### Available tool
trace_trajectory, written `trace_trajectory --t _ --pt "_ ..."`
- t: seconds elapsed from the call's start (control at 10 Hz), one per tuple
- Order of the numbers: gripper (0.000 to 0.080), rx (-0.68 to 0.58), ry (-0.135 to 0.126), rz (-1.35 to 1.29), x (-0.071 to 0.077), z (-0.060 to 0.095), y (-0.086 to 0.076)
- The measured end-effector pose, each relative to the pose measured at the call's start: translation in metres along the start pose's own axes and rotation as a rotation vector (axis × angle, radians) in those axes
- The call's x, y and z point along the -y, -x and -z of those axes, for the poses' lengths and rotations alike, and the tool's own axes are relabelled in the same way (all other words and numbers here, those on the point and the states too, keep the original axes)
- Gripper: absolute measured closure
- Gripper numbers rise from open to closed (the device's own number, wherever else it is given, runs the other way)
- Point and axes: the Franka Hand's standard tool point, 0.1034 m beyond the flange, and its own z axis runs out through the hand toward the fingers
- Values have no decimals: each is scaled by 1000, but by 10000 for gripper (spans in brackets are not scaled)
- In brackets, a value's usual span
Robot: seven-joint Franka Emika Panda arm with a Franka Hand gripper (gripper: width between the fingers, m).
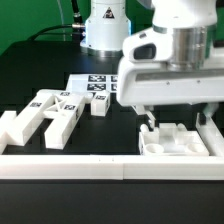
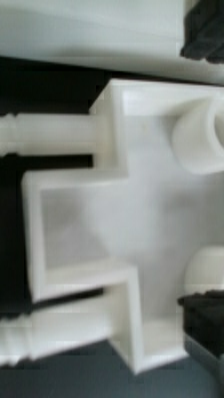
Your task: Assemble chair
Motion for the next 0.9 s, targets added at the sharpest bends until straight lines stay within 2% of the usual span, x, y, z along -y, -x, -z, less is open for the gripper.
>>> trace_trajectory --t 0.2,0.6,0.7,0.8,0.9 --pt "150 15 8 2 -11 10 19" --pt "150 13 8 14 -10 8 20" --pt "150 13 10 57 -13 9 36" --pt "150 27 12 103 -22 16 51" --pt "150 30 19 134 -28 21 60"
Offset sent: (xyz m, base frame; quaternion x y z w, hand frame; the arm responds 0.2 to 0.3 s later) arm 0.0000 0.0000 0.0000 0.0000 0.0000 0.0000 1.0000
